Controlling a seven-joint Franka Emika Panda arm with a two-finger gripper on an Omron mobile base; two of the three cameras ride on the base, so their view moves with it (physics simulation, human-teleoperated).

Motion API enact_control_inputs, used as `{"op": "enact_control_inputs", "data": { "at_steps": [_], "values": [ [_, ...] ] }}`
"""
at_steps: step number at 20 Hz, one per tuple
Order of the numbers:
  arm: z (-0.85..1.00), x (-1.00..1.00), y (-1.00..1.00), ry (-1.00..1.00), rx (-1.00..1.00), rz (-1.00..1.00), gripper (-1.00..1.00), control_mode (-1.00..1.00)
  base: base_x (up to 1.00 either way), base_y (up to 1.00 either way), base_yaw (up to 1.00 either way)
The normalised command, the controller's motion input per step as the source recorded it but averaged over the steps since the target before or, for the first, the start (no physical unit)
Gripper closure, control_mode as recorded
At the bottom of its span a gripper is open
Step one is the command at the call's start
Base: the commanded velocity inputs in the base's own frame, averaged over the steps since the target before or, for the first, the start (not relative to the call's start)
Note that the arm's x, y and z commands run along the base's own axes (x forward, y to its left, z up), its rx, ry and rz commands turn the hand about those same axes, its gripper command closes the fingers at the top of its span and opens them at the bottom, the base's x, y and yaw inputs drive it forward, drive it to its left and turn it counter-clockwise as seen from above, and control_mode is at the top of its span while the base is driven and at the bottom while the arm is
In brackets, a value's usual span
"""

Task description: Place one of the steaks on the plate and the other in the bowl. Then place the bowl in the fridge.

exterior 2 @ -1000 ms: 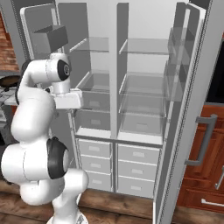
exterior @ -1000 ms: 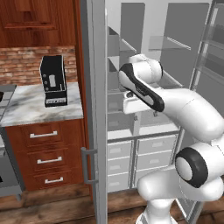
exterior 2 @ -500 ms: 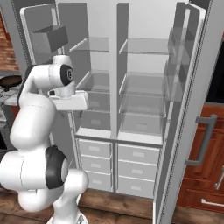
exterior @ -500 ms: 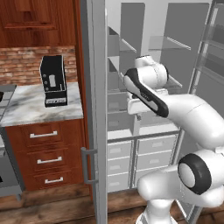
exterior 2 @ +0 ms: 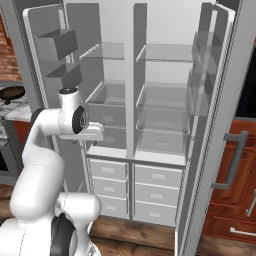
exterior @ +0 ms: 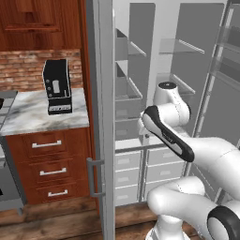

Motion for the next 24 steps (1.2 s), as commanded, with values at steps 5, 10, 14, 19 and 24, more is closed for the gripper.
{"op": "enact_control_inputs", "data": {
  "at_steps": [5, 10, 14, 19, 24],
  "values": [
    [0.00, -0.04, 0.00, 0.00, 0.00, 0.00, -1.00, -1.00, 0.00, 0.00, 0.00],
    [0.00, -0.14, 0.00, 0.00, 0.00, 0.00, -1.00, 1.00, -0.18, 0.09, -0.01],
    [0.00, 0.00, 0.00, 0.00, 0.00, 0.00, -1.00, 1.00, -0.45, 0.53, -0.13],
    [0.00, 0.00, 0.00, 0.00, 0.00, 0.00, -1.00, 1.00, -0.19, 0.96, -0.29],
    [0.00, 0.00, 0.00, 0.00, 0.00, 0.00, -1.00, 1.00, -0.31, 0.94, -0.37]
  ]
}}
